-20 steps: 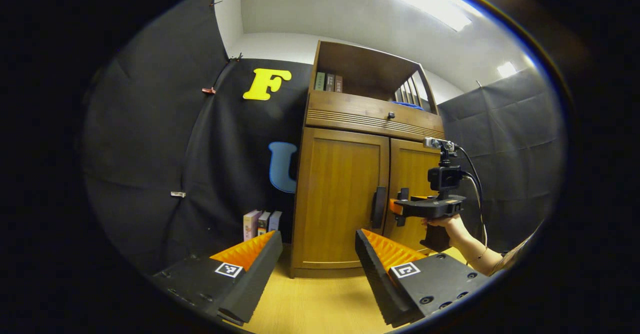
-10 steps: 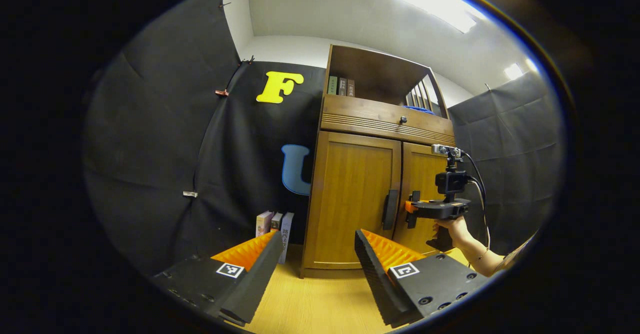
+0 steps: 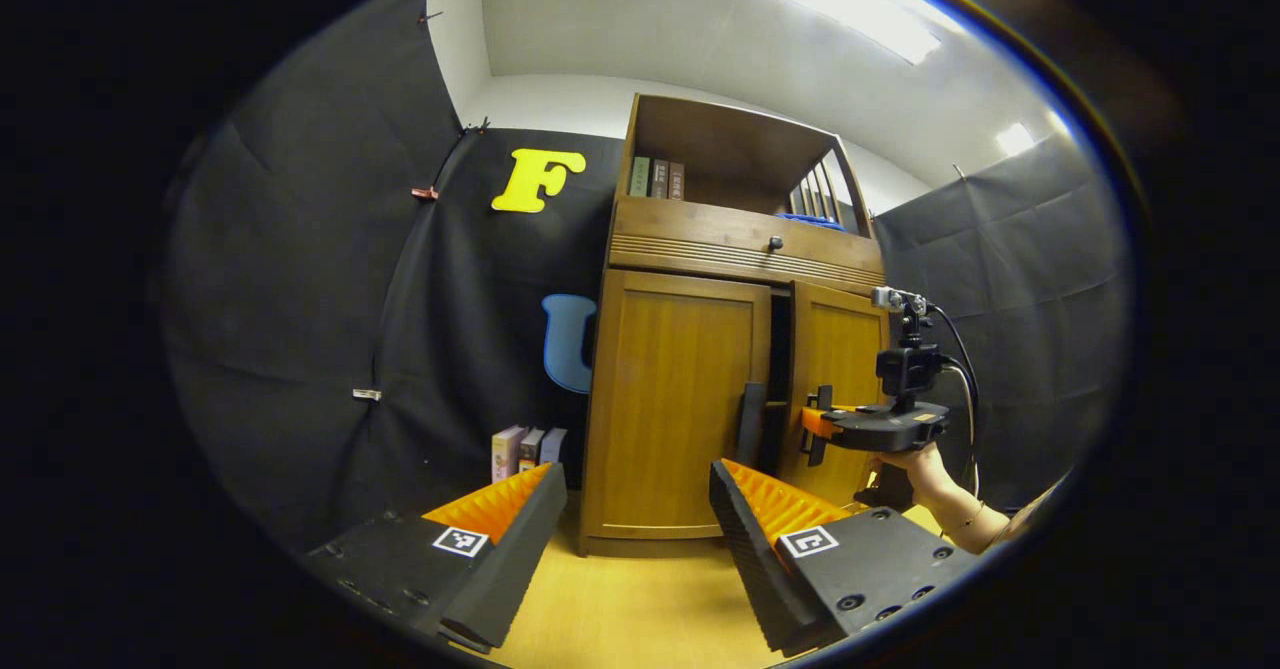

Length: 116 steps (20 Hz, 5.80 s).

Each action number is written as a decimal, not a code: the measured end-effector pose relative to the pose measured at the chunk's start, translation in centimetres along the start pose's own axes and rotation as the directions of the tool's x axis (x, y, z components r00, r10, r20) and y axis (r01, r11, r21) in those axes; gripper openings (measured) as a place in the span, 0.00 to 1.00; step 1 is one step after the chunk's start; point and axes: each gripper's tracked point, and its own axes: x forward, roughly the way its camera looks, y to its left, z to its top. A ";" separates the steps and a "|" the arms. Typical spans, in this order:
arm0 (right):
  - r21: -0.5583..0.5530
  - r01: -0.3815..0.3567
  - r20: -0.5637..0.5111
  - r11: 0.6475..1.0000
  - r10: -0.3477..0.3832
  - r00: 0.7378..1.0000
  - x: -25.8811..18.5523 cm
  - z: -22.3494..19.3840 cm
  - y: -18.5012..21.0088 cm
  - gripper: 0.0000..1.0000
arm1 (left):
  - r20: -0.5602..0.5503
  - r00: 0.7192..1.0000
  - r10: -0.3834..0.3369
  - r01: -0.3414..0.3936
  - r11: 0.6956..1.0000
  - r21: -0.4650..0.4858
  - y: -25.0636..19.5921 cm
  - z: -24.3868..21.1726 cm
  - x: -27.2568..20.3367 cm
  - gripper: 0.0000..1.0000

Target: Open the right door of the double-door shoe cabinet with the right hand, and open the left door with the left hand.

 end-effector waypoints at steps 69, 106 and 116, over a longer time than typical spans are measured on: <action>-0.124 0.150 0.070 0.981 -0.143 0.987 -29.9 4.3 -21.2 0.94 | -0.035 0.999 -0.002 0.004 0.998 0.070 -13.0 -7.2 29.8 0.89; -0.113 0.225 0.081 0.968 -0.217 0.973 -32.9 5.3 -18.5 0.94 | -0.075 0.968 -0.238 0.236 0.971 -0.039 -11.5 -6.8 22.0 0.31; -0.070 0.035 0.102 0.997 -0.028 0.994 -30.5 5.0 -11.5 0.95 | -0.041 0.989 -0.144 0.144 0.990 0.006 -2.3 -4.8 13.2 0.29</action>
